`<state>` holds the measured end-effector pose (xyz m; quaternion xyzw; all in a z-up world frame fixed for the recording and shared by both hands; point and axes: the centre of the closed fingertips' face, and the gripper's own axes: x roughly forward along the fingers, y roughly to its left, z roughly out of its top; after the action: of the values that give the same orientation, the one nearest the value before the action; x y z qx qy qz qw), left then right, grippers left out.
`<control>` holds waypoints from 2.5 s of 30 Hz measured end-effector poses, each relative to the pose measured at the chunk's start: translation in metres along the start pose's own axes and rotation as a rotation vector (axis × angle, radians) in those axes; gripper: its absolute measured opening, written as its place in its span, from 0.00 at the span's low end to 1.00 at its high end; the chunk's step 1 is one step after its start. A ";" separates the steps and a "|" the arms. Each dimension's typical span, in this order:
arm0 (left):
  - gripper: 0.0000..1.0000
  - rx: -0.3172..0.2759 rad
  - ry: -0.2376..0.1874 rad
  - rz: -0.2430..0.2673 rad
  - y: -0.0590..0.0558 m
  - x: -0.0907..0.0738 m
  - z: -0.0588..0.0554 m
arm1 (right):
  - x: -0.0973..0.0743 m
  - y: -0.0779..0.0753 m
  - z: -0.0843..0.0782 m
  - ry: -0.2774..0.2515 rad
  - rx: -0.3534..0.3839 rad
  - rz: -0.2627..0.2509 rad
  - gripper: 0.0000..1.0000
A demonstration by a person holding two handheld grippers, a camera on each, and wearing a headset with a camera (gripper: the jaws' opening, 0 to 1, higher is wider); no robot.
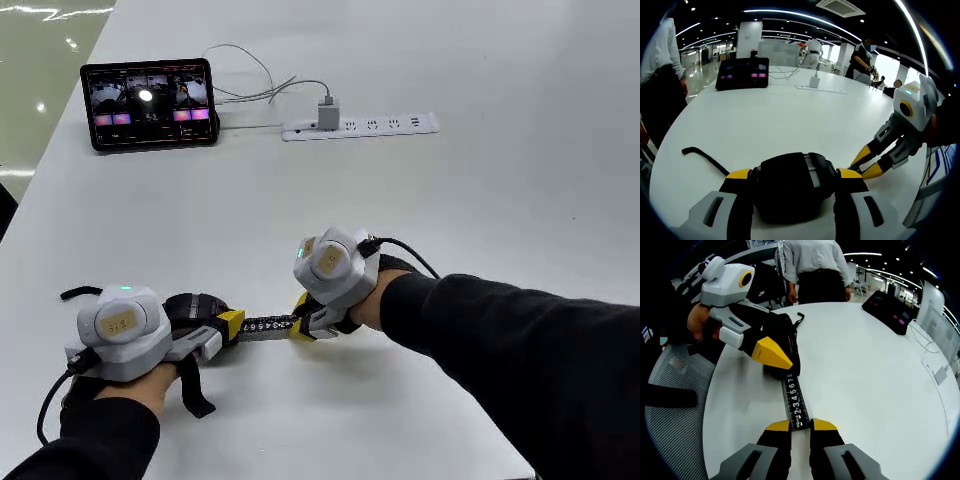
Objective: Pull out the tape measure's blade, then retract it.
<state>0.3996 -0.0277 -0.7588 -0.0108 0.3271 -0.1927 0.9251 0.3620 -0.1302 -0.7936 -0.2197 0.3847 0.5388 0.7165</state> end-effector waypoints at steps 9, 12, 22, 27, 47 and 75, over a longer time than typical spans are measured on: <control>0.60 0.001 0.000 0.000 0.002 0.002 0.000 | 0.001 0.001 0.001 -0.001 -0.001 0.000 0.09; 0.60 0.001 0.000 0.000 0.002 0.002 -0.001 | 0.001 0.000 0.002 -0.003 0.002 0.001 0.09; 0.60 0.001 0.001 -0.001 0.003 0.003 -0.001 | 0.002 0.001 0.004 -0.007 0.002 0.000 0.09; 0.60 0.000 0.000 0.000 0.003 0.003 -0.001 | 0.003 0.001 0.004 -0.008 0.002 -0.003 0.09; 0.60 -0.003 -0.002 -0.001 0.000 0.000 -0.001 | 0.007 0.003 0.010 -0.017 0.002 -0.003 0.09; 0.60 -0.009 -0.001 -0.005 0.001 -0.001 0.000 | 0.012 0.005 0.017 -0.035 0.008 0.005 0.09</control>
<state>0.3988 -0.0263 -0.7584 -0.0157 0.3274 -0.1934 0.9247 0.3636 -0.1090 -0.7925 -0.2065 0.3749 0.5427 0.7227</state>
